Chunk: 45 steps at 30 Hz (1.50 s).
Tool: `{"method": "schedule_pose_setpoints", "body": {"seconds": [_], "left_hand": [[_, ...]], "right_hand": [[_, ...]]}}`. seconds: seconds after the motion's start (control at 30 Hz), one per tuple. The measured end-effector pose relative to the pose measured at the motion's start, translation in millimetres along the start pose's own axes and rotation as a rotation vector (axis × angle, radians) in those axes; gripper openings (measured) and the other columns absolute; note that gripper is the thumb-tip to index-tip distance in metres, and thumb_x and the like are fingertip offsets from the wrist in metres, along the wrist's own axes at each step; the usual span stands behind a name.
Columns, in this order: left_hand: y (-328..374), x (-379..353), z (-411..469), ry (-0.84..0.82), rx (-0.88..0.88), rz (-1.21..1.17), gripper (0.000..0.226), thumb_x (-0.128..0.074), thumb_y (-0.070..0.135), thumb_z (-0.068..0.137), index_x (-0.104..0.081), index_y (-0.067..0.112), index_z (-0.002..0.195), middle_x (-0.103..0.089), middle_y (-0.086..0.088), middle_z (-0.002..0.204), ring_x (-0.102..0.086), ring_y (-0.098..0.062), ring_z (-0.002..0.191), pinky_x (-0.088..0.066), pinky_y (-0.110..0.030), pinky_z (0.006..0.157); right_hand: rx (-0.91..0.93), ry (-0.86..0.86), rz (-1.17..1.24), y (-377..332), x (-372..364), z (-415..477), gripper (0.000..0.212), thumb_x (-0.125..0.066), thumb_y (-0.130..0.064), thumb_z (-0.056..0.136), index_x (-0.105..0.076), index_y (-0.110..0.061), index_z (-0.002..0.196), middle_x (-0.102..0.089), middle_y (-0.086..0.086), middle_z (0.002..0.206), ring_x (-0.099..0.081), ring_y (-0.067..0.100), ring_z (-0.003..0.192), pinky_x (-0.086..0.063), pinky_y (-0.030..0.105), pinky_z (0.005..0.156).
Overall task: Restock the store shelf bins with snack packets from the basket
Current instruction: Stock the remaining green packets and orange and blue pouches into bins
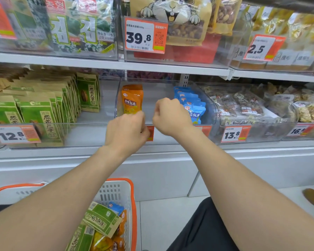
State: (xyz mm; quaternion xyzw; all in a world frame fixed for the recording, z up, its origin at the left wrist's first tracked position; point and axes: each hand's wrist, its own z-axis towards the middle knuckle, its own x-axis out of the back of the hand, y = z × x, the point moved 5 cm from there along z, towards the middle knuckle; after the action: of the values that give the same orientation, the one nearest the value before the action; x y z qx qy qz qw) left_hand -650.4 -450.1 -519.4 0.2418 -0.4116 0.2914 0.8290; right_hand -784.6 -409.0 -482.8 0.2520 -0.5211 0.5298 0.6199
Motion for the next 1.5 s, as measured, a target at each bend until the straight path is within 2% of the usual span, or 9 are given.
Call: {"method": "schedule_pose_setpoints", "body": {"seconds": [0.2, 0.3, 0.4, 0.53, 0.8, 1.0, 1.17, 1.3, 1.5], "left_hand": [[-49, -20, -47, -0.511, -0.042, 0.213, 0.027, -0.061, 0.052, 0.087, -0.064, 0.026, 0.084, -0.053, 0.003, 0.077, -0.062, -0.029, 0.081, -0.044, -0.031, 0.065], [-79, -40, -88, -0.854, -0.06, 0.178, 0.015, -0.061, 0.047, 0.087, -0.068, 0.034, 0.092, -0.066, 0.008, 0.093, -0.066, -0.022, 0.09, -0.056, -0.034, 0.076], [-99, -54, -124, -1.09, -0.091, 0.21, 0.023, -0.06, 0.044, 0.093, -0.069, 0.034, 0.112, -0.066, 0.01, 0.11, -0.064, -0.018, 0.098, -0.057, -0.04, 0.09], [-104, -65, -156, -1.264, -0.128, 0.242, 0.038, -0.058, 0.045, 0.099, -0.067, 0.02, 0.127, -0.069, -0.001, 0.117, -0.067, -0.025, 0.107, -0.056, -0.04, 0.092], [-106, -72, -210, -1.363, -0.204, 0.249, 0.04, -0.055, 0.042, 0.101, -0.066, 0.018, 0.131, -0.067, -0.005, 0.126, -0.065, -0.028, 0.111, -0.056, -0.042, 0.092], [-117, -78, -217, -1.354, -0.195, 0.287, 0.033, -0.055, 0.039, 0.101, -0.067, 0.018, 0.124, -0.067, -0.005, 0.118, -0.066, -0.027, 0.104, -0.055, -0.04, 0.079], [-111, -84, -210, -1.326, -0.207, 0.281, 0.039, -0.052, 0.036, 0.103, -0.062, 0.018, 0.135, -0.065, -0.006, 0.128, -0.067, -0.027, 0.107, -0.052, -0.037, 0.078], [-105, -85, -208, -1.33, -0.221, 0.296, 0.038, -0.052, 0.022, 0.102, -0.06, 0.019, 0.139, -0.064, -0.007, 0.132, -0.065, -0.026, 0.106, -0.054, -0.038, 0.082], [-98, -72, -197, -1.311, -0.21, 0.293, 0.048, -0.053, 0.003, 0.1, -0.053, 0.014, 0.147, -0.058, -0.008, 0.14, -0.063, -0.029, 0.118, -0.054, -0.037, 0.093]], "right_hand": [[0.194, -0.413, 0.101, -54, -36, -40, 0.016, -0.055, -0.014, 0.082, -0.067, -0.007, 0.074, -0.064, 0.015, 0.074, -0.064, 0.041, 0.075, -0.053, 0.043, 0.057], [0.287, -0.835, 0.012, -74, -78, -77, 0.024, -0.052, -0.009, 0.085, -0.075, -0.006, 0.089, -0.075, 0.009, 0.074, -0.074, 0.028, 0.071, -0.065, 0.04, 0.061], [0.436, -0.955, -0.193, -93, -112, -107, 0.021, -0.053, -0.01, 0.088, -0.073, -0.01, 0.087, -0.074, 0.006, 0.079, -0.072, 0.026, 0.074, -0.062, 0.037, 0.065], [0.626, -1.016, -0.405, -113, -143, -146, 0.041, -0.056, -0.012, 0.099, -0.032, -0.026, 0.069, -0.047, -0.002, 0.074, -0.049, 0.016, 0.066, -0.048, 0.034, 0.07], [0.865, -1.287, -0.56, -124, -223, -221, 0.015, -0.058, -0.023, 0.098, -0.066, -0.011, 0.103, -0.062, 0.002, 0.098, -0.061, 0.027, 0.098, -0.049, 0.036, 0.075], [0.828, -1.534, -0.588, -120, -264, -254, 0.053, -0.054, -0.024, 0.094, -0.049, -0.016, 0.146, -0.06, 0.008, 0.124, -0.061, 0.03, 0.107, -0.056, 0.043, 0.084], [0.778, -1.623, -0.619, -125, -274, -265, 0.029, -0.056, -0.025, 0.097, -0.057, -0.011, 0.123, -0.055, 0.002, 0.092, -0.058, 0.022, 0.083, -0.053, 0.038, 0.073], [0.686, -1.363, -0.468, -131, -282, -258, 0.015, -0.068, -0.02, 0.097, -0.06, -0.009, 0.09, -0.056, 0.004, 0.08, -0.051, 0.018, 0.061, -0.04, 0.027, 0.049], [0.509, -1.231, -0.391, -126, -279, -257, 0.013, -0.075, -0.009, 0.089, -0.063, -0.005, 0.09, -0.058, 0.006, 0.081, -0.055, 0.018, 0.066, -0.044, 0.027, 0.052]]}}
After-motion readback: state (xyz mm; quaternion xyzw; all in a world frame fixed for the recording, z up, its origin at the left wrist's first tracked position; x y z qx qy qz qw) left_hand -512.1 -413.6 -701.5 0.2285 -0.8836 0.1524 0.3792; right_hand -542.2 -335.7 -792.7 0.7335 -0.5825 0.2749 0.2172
